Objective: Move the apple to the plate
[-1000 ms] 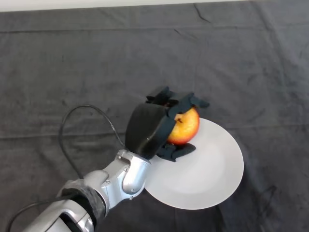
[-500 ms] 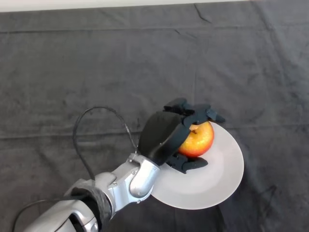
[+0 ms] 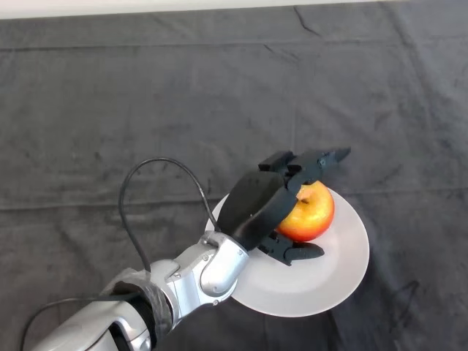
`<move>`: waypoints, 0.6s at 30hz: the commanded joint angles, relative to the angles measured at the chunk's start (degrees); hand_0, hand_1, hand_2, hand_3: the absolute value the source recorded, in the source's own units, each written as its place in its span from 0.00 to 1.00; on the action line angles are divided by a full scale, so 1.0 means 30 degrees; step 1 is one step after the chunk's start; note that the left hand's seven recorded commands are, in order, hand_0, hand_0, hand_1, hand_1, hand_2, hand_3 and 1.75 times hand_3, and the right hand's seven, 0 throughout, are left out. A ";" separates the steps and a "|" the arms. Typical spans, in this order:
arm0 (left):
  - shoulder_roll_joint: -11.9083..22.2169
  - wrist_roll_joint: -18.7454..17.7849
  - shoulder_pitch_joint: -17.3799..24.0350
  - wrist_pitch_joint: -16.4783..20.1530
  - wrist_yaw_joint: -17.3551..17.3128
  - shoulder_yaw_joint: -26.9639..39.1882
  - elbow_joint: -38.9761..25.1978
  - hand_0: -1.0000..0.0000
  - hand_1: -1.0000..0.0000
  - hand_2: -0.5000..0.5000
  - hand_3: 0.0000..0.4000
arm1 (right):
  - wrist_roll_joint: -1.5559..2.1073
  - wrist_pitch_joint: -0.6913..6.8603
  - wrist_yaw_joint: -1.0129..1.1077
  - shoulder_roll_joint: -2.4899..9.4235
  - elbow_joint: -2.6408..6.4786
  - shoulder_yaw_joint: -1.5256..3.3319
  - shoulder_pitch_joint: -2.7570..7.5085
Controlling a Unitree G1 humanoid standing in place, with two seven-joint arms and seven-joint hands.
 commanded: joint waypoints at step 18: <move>0.1253 -0.0707 -0.1033 -0.0202 -0.0712 -0.0546 0.0465 1.00 1.00 0.50 0.00 | 0.0150 -0.0117 0.0081 -0.0420 0.0318 -0.0113 0.0588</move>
